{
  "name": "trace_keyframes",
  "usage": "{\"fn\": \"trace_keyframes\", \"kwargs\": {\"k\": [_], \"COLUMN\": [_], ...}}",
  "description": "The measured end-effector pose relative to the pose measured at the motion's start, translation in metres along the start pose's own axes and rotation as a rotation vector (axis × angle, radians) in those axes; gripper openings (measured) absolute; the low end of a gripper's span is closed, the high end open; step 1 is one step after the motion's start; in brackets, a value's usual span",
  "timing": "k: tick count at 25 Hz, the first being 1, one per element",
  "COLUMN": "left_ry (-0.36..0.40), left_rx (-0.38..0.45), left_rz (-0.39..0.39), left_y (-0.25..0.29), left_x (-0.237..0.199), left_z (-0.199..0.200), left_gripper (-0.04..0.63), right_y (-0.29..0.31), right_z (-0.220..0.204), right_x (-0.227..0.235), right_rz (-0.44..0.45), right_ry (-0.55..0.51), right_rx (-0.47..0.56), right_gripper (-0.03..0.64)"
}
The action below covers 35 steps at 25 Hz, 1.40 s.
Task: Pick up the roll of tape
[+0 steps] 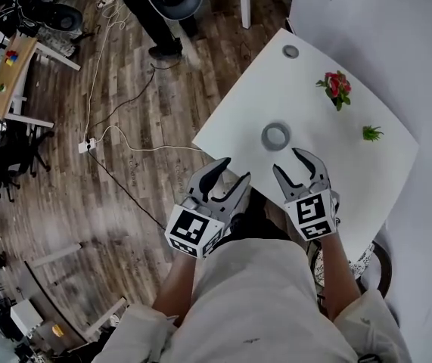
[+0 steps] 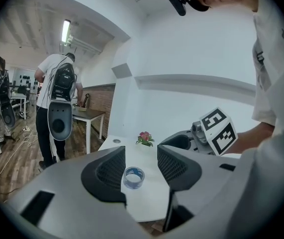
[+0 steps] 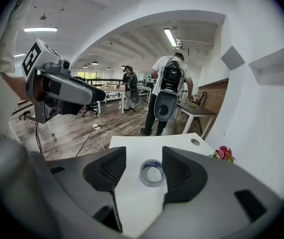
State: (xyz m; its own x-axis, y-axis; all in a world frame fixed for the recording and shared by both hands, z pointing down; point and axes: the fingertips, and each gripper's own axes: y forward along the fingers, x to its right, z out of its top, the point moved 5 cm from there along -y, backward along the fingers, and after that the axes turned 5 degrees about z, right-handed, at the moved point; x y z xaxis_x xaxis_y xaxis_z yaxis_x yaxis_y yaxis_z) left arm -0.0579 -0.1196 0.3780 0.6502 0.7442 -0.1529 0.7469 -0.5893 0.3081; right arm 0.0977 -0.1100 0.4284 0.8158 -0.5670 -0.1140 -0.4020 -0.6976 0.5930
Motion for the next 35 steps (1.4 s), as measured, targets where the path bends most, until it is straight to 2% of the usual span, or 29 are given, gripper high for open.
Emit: {"fn": "trace_keyframes", "kwargs": {"k": [15, 29, 35], "left_ry": [-0.041, -0.054, -0.075], "left_rx": [-0.026, -0.052, -0.070], "left_rz": [0.084, 0.092, 0.084], "left_y": [0.018, 0.029, 0.030], "left_x": [-0.014, -0.016, -0.019], "left_z": [-0.004, -0.010, -0.020], "left_gripper": [0.209, 0.209, 0.207], "right_y": [0.054, 0.090, 0.100], "right_z": [-0.046, -0.072, -0.084], "right_x": [0.014, 0.015, 0.011], "right_rz": [0.112, 0.160, 0.139], "right_ry": [-0.142, -0.293, -0.405], "right_rx": [-0.151, -0.243, -0.302], "right_gripper": [0.225, 0.219, 0.218]}}
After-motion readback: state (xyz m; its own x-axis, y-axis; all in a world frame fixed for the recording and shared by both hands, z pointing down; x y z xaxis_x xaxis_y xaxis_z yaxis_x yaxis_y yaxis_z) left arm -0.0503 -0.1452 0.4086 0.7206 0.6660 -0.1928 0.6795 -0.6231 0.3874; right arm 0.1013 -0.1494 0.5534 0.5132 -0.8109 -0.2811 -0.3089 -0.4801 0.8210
